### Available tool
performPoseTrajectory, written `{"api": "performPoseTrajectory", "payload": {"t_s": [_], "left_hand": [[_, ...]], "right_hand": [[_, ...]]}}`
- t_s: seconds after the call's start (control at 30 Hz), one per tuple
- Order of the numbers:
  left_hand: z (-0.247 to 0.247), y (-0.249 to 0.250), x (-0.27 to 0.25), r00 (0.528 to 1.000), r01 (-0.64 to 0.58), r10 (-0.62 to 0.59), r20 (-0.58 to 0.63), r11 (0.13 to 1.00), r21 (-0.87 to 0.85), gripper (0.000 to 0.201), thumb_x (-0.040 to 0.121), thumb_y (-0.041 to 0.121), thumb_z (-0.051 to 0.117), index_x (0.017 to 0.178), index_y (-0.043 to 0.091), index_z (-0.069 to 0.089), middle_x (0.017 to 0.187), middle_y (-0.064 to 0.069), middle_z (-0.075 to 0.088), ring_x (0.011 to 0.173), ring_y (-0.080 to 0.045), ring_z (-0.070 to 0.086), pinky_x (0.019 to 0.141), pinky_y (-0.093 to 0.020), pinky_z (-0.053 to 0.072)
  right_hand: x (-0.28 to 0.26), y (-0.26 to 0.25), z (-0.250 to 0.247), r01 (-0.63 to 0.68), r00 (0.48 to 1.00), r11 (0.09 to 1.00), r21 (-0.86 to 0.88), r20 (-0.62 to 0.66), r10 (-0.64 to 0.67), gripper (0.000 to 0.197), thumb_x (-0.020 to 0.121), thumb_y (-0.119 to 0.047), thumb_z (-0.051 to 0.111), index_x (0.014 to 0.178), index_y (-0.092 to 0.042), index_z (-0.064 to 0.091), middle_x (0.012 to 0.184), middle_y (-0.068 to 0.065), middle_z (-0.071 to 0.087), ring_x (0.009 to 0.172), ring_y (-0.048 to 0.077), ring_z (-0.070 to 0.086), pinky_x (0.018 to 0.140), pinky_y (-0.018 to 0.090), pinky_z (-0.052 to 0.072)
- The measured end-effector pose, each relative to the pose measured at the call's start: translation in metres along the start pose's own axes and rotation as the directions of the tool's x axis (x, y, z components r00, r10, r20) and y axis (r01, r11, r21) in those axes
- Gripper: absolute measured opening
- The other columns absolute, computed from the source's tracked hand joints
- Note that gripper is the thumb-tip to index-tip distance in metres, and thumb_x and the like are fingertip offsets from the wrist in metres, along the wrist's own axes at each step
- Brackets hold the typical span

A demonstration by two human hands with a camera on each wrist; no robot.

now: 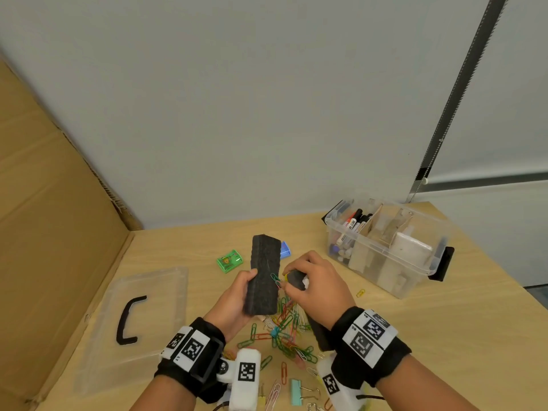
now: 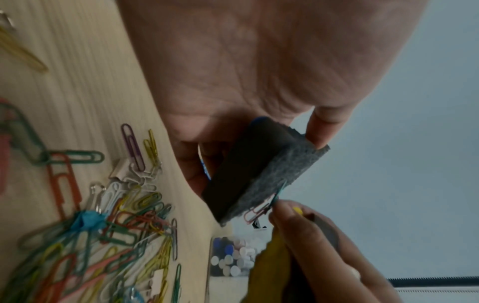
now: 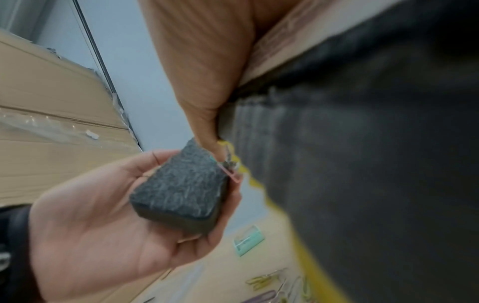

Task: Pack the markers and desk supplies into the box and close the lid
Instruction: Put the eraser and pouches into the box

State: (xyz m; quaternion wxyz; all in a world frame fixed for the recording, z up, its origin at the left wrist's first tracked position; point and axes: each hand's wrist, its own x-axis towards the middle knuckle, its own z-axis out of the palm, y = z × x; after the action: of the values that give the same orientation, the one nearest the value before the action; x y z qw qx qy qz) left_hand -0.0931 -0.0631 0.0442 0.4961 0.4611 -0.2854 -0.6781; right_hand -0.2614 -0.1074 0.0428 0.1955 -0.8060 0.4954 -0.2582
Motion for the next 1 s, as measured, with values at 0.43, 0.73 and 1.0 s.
{"api": "performPoseTrajectory", "payload": {"t_s": [0.43, 0.73, 1.0], "left_hand": [[-0.013, 0.013, -0.005, 0.997, -0.064, 0.064, -0.047, 0.998, -0.007, 0.041, 0.100, 0.033, 0.026, 0.119, 0.007, 0.053, 0.108, -0.021, 0.061, 0.102, -0.028, 0.056, 0.096, -0.041, 0.044], [-0.015, -0.004, -0.006, 0.991, -0.012, 0.026, -0.132, 0.994, 0.110, 0.039, 0.090, 0.042, 0.049, 0.111, 0.010, 0.057, 0.093, -0.011, 0.060, 0.083, -0.022, 0.058, 0.083, -0.035, 0.048], [0.007, -0.029, 0.001, 0.993, -0.085, 0.029, 0.119, 0.858, 0.506, 0.054, 0.078, 0.043, 0.071, 0.124, 0.026, 0.049, 0.117, 0.003, 0.065, 0.108, -0.011, 0.063, 0.094, -0.028, 0.050]], "right_hand": [[-0.009, 0.026, 0.008, -0.056, 0.976, 0.979, -0.194, 0.198, 0.095, 0.033, 0.085, -0.044, 0.058, 0.117, -0.037, 0.056, 0.111, -0.009, 0.048, 0.100, 0.015, 0.046, 0.086, 0.028, 0.045], [-0.009, 0.029, -0.014, -0.178, 0.970, 0.882, 0.436, -0.072, 0.231, 0.030, 0.079, -0.048, 0.068, 0.102, -0.030, 0.059, 0.104, -0.015, 0.057, 0.098, 0.000, 0.053, 0.076, 0.011, 0.039], [-0.003, 0.005, -0.008, -0.133, 0.967, 0.728, 0.673, -0.072, 0.243, 0.021, 0.089, -0.038, 0.059, 0.097, -0.020, 0.063, 0.095, -0.004, 0.063, 0.086, -0.005, 0.057, 0.071, 0.007, 0.044]]}}
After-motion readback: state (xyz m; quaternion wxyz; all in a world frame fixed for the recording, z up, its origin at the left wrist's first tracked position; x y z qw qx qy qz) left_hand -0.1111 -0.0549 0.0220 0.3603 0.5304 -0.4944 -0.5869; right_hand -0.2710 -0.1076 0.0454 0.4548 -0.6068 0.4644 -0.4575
